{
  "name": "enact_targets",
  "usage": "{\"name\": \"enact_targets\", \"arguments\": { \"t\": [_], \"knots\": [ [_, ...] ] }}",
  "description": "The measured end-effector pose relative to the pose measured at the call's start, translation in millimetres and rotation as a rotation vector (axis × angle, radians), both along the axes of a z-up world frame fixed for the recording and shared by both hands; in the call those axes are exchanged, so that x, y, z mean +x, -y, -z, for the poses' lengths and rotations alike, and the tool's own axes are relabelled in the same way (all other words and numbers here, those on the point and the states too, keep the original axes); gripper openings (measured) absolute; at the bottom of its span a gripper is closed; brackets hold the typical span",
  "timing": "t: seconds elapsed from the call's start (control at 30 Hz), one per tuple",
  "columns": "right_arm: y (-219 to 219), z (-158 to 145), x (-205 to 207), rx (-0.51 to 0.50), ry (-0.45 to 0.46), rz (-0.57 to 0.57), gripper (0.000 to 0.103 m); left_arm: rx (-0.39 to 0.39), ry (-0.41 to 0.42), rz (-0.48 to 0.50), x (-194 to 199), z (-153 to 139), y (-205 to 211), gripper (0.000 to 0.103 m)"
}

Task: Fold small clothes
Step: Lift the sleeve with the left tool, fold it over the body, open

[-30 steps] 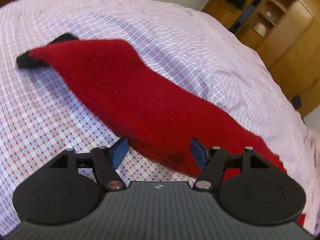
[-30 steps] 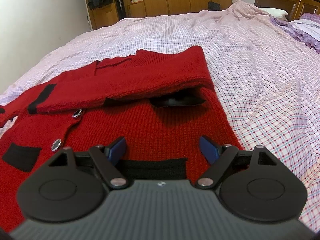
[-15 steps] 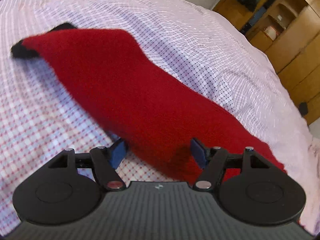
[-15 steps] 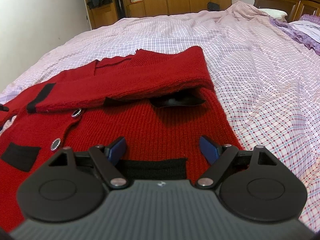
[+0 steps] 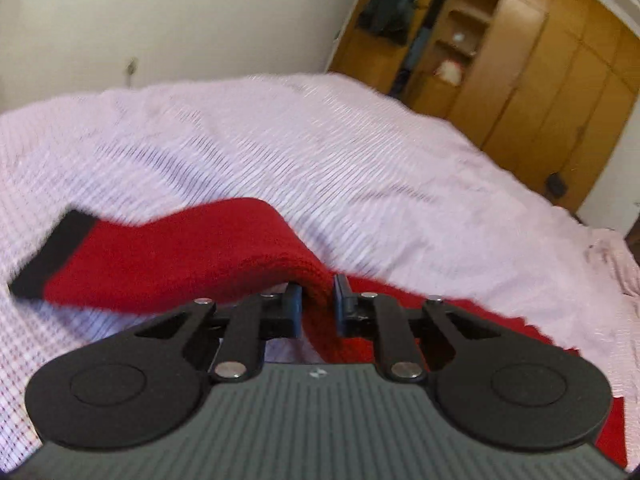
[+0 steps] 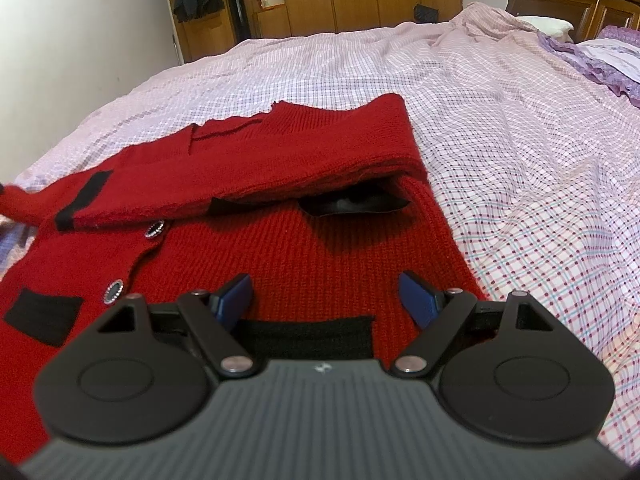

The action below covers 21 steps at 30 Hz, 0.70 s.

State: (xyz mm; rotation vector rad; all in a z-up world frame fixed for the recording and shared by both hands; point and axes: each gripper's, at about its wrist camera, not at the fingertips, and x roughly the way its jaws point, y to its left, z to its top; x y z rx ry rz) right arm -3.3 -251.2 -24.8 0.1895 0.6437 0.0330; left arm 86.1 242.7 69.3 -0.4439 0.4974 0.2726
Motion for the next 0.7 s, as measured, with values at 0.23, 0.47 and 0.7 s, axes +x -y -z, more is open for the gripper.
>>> {"name": "enact_targets", "arguments": {
  "t": [0.23, 0.47, 0.7],
  "knots": [
    [1.2, -0.7, -1.4, 0.009, 0.003, 0.001, 0.083, 0.029, 0.094, 0.130, -7.3, -35.1, 33.5, 0.015],
    [2.9, -0.6, -1.9, 0.024, 0.008, 0.002, 0.083, 0.070, 0.158, 0.272, -7.7, -67.5, 80.9, 0.015],
    [5.1, -0.7, -2.3, 0.039, 0.013, 0.002, 0.083, 0.092, 0.165, 0.399, -0.8, -77.0, 139.7, 0.015]
  ]
}}
